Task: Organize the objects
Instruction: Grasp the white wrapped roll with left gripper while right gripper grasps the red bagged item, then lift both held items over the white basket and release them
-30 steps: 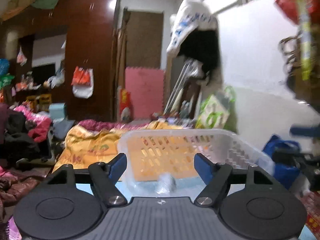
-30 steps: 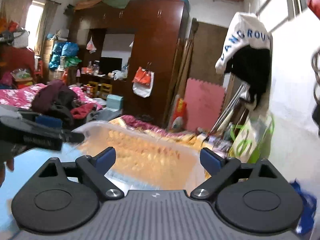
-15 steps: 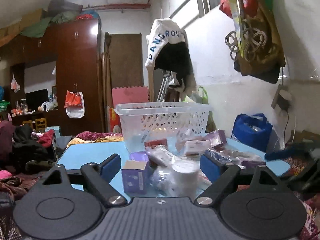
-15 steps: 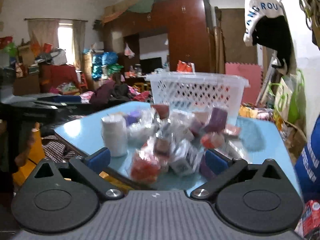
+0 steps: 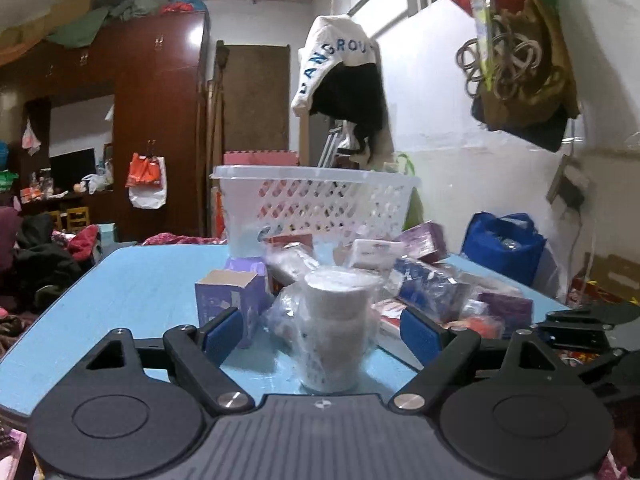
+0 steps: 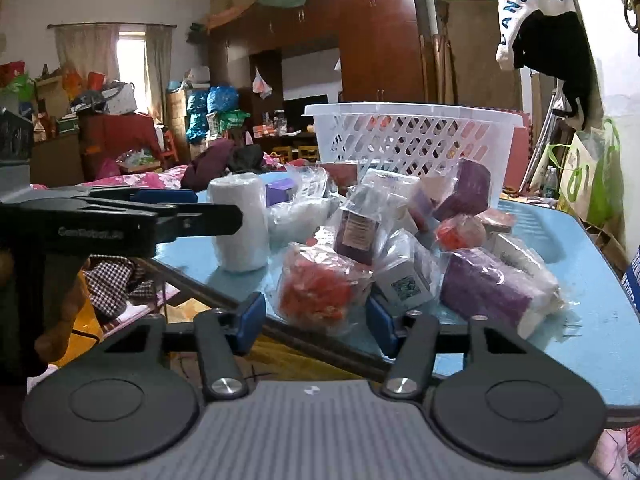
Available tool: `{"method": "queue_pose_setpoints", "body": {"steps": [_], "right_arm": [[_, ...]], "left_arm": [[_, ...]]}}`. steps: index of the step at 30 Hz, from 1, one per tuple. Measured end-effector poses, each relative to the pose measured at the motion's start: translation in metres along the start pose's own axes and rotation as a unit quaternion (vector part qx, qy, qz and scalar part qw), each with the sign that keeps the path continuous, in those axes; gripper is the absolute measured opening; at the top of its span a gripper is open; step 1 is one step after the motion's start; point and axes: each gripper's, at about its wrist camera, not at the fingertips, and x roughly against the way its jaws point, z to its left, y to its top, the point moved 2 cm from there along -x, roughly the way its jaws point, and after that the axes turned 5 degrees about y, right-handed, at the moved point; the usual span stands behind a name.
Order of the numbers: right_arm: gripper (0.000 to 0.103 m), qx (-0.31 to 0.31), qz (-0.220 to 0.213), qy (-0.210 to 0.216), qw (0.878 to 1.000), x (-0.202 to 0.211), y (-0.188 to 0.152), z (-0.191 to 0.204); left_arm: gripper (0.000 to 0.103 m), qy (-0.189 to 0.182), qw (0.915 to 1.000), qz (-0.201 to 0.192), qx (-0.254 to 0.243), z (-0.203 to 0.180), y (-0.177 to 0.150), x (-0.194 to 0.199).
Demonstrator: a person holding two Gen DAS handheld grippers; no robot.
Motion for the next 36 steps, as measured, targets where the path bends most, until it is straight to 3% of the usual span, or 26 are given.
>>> {"method": "queue_pose_setpoints", "body": {"steps": [6,8,9,16,23,31,36], "right_arm": [[0.047,0.011,-0.005,-0.011,1.000,0.007,0.002,0.000],[0.047,0.011,-0.008,-0.008,1.000,0.009,0.002,-0.002],[0.047,0.012,-0.010,-0.004,1.000,0.011,0.003,-0.002],[0.047,0.007,-0.039,0.008,0.999,0.029,0.017,-0.010],[0.047,0.009,-0.077,-0.002,0.997,0.044,0.058,-0.035],[0.047,0.028,-0.096,-0.044,0.994,0.007,0.124,-0.074],[0.047,0.039,-0.080,-0.048,0.995,-0.046,0.169,-0.099]], "left_arm": [[0.084,-0.002,0.9999,0.003,-0.010,-0.002,-0.006,-0.014],[0.065,-0.004,0.9999,-0.001,-0.016,-0.005,-0.008,-0.017],[0.051,-0.010,0.9998,0.000,-0.019,-0.007,-0.008,-0.018],[0.050,-0.013,0.9995,-0.026,-0.014,0.000,0.002,-0.004],[0.050,-0.031,0.9982,-0.051,0.005,0.016,0.036,0.002],[0.050,-0.046,0.9967,-0.060,0.029,0.032,0.109,-0.032],[0.050,-0.046,0.9979,-0.031,0.033,0.031,0.163,-0.095]]}}
